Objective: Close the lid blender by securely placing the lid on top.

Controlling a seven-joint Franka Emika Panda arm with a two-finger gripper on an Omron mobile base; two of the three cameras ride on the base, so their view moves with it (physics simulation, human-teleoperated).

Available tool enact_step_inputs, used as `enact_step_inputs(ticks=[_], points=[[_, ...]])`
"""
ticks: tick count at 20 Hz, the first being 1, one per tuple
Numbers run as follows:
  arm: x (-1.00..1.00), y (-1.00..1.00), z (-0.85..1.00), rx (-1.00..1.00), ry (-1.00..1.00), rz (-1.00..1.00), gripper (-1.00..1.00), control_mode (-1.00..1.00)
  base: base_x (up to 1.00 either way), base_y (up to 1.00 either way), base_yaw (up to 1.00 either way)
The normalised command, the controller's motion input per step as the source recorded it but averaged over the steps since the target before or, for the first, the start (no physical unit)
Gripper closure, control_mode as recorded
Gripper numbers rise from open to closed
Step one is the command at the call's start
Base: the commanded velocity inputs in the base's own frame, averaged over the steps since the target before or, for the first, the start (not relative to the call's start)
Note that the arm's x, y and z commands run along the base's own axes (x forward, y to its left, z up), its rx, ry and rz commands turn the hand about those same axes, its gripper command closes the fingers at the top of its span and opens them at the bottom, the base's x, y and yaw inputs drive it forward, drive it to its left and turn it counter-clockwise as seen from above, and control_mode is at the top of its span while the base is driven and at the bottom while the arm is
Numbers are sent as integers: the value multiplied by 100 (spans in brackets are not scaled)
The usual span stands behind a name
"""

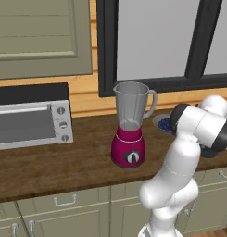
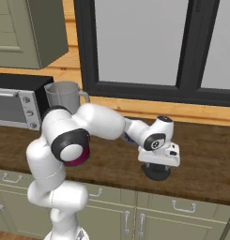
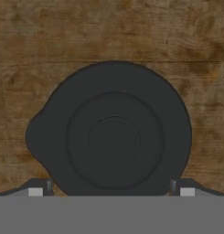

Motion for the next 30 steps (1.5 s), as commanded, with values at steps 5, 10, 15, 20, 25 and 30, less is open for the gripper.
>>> enact_step_inputs(ticks=[5, 10, 15, 20, 25, 30], points=[[10, 0, -19, 0, 0, 5, -100, -100, 0, 0, 0], [8, -1, -17, 0, 0, 3, -100, -100, 0, 0, 0], [6, -5, -19, 0, 0, 0, -100, -100, 0, 0, 0], [11, -1, -22, 0, -3, 0, -100, -100, 0, 0, 0], [12, 1, -25, 0, -8, 0, -100, -100, 0, 0, 0], [10, 12, -19, 0, -9, 0, -100, -100, 0, 0, 0]])
